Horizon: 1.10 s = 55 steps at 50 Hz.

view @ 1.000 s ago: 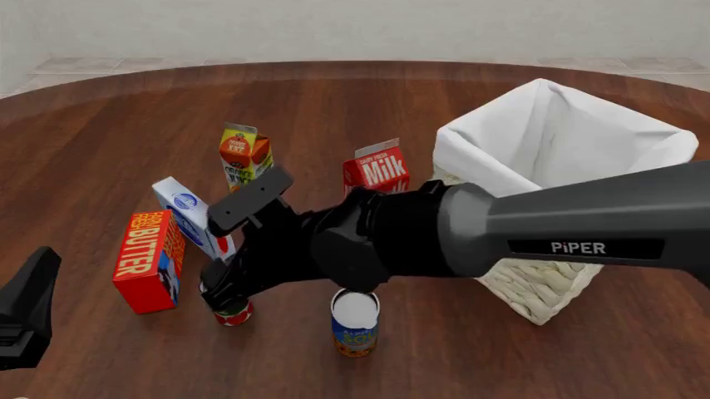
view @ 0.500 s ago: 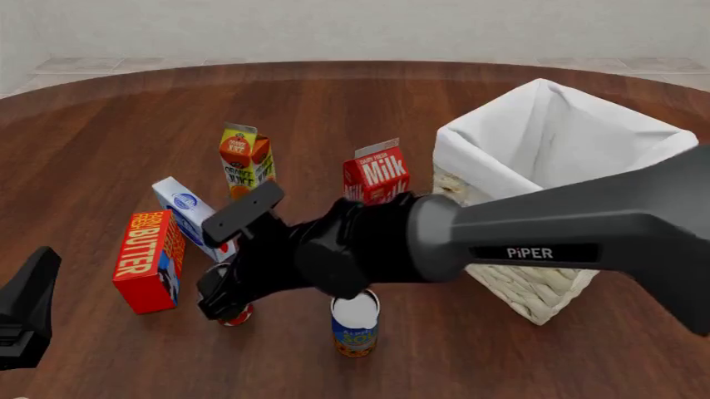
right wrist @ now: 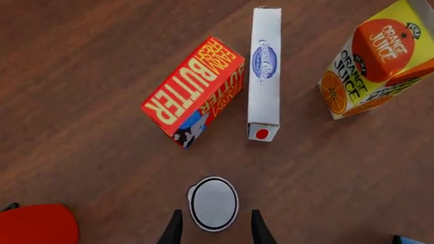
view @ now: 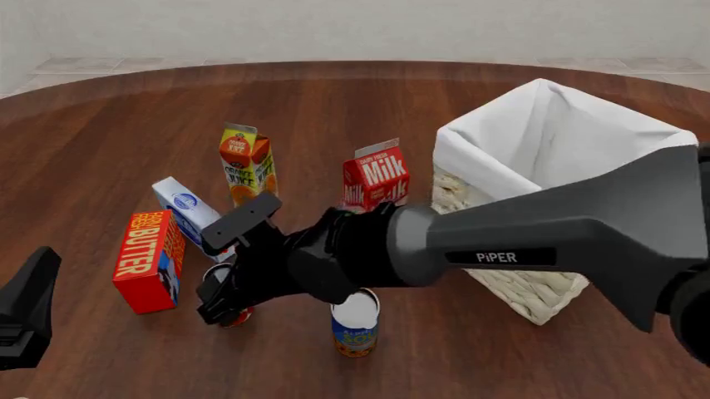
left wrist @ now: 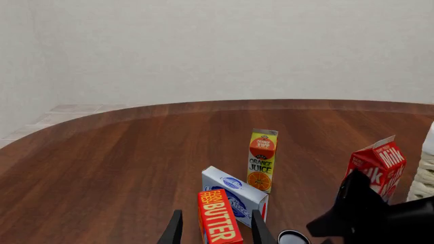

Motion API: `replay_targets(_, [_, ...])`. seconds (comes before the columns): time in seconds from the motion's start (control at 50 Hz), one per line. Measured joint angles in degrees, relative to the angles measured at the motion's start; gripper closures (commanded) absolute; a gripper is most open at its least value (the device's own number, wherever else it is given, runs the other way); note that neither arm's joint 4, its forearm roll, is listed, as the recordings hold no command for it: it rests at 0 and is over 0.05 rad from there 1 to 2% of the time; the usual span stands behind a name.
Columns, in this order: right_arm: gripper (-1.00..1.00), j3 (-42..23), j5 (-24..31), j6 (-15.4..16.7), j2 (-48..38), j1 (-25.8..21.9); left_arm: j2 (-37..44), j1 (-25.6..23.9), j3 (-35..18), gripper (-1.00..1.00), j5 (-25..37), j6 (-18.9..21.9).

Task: Pick up the tomato sauce, and put it in the basket.

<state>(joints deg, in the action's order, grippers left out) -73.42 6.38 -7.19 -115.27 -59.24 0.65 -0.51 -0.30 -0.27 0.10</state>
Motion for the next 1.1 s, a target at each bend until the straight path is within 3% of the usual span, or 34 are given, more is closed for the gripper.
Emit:
replay_targets(0.9, [-1.00, -0.7, -0.3, -2.6, -2.9, -0.8, 0.0, 0.0, 0.0, -1.00, 0.0, 0.0])
replay_targets(0.92, [1.00, -0.7, -0.3, -2.6, -2.9, -0.8, 0.0, 0.0, 0.0, -1.00, 0.0, 0.0])
replay_targets(1.1, [1.00, -1.5, 0.1, -1.4, -3.1, -0.7, 0.0, 0.0, 0.0, -1.00, 0.0, 0.0])
